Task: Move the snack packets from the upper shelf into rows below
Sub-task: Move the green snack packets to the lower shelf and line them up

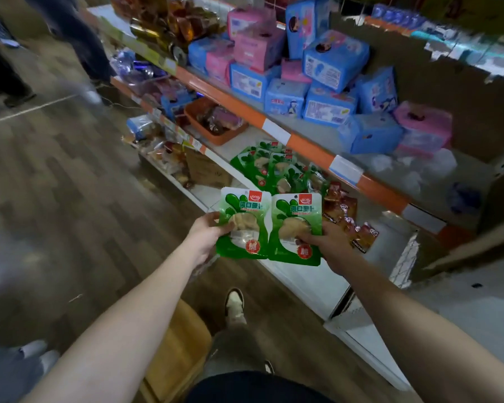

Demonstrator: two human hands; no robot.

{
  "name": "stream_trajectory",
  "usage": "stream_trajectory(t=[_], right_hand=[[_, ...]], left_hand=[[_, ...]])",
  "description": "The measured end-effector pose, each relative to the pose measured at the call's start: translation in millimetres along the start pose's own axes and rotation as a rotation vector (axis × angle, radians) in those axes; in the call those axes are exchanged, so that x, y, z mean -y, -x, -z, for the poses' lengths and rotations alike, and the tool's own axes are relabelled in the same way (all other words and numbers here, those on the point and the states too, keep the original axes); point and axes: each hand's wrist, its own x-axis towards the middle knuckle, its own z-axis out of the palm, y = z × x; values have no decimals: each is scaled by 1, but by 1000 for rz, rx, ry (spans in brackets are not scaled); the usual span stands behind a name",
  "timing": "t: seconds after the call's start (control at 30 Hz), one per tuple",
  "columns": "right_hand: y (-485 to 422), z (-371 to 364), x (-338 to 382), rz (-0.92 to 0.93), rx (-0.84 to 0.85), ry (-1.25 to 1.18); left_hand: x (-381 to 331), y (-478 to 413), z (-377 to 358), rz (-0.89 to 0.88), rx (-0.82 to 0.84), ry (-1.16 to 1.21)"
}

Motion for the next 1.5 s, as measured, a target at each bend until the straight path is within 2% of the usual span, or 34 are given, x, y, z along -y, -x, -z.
stream_trajectory(t=[0.17,0.53,0.67,0.8,0.97,1.07,1.3,1.5], right_hand=[[-52,-4,6,-27,-46,-55],[-160,-43,26,-95,-264,-124],[-181,-48,27,-74,-364,-117],[-188,-43,22,-46,-370,-175],[-192,-43,7,-16,-354,-201],[-200,-49,-17,-37,-387,-196],[-255,-98,-124,-205,-519,-114],[-300,-143,-204,-193,-542,-252]], left_hand=[[-26,-71,-2,44,90,-34],[-83,-233,1,8,289,-341],[-102,-267,-5,25,357,-425],[-102,-285,-18,20,370,-385],[-82,-297,-23,75,396,-282],[-65,-312,-19,103,432,-297],[6,-387,18,186,535,-393],[84,-452,51,216,587,-470]])
